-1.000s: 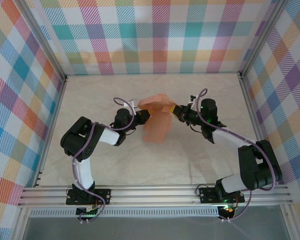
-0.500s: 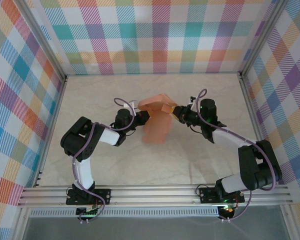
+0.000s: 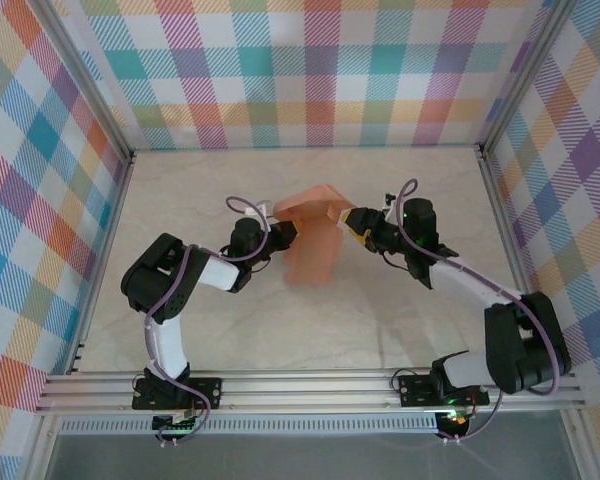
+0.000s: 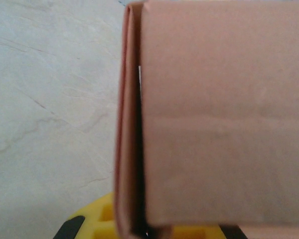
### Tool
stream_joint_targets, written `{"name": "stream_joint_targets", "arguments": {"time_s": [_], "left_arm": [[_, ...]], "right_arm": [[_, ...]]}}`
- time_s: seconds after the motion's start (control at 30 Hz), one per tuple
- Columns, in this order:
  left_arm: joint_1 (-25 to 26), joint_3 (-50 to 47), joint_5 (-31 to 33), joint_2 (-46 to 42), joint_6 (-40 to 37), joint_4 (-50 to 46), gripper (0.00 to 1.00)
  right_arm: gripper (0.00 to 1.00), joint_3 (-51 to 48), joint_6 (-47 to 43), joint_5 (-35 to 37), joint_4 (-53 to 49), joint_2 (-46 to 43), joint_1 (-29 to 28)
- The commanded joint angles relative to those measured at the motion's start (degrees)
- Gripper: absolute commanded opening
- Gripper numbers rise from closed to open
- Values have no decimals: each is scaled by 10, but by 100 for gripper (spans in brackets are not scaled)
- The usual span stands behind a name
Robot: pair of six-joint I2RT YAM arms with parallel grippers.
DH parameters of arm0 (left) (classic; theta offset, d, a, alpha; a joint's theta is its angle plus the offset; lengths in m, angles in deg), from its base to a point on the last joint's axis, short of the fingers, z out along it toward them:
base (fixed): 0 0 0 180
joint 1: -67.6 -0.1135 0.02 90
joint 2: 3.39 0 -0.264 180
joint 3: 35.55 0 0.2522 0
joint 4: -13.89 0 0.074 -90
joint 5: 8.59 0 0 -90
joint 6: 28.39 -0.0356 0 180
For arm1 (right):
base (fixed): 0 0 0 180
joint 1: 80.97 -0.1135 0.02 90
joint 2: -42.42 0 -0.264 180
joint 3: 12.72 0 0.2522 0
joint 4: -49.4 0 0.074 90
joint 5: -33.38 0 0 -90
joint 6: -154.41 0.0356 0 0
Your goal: Fold the paper box
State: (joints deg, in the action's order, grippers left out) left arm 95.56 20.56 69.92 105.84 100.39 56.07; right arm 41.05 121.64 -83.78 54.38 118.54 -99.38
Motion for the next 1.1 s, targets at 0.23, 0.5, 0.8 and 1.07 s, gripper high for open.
{"name": "stream_joint_targets", "arguments": {"time_s": [0.23, 0.5, 0.8, 1.07], "left_arm": [[0, -3, 76, -29, -32, -58, 0], [2, -8, 128, -39, -54, -68, 0], [10, -21, 153, -67, -68, -79, 0], [10, -19, 152, -74, -58, -79, 0]], "right_arm": [[63, 141, -166, 208, -290, -94, -67], [64, 393, -239, 340, -470, 51, -186], [57, 610, -237, 358, -584, 241, -220], [50, 615, -210, 364, -588, 270, -220]]}}
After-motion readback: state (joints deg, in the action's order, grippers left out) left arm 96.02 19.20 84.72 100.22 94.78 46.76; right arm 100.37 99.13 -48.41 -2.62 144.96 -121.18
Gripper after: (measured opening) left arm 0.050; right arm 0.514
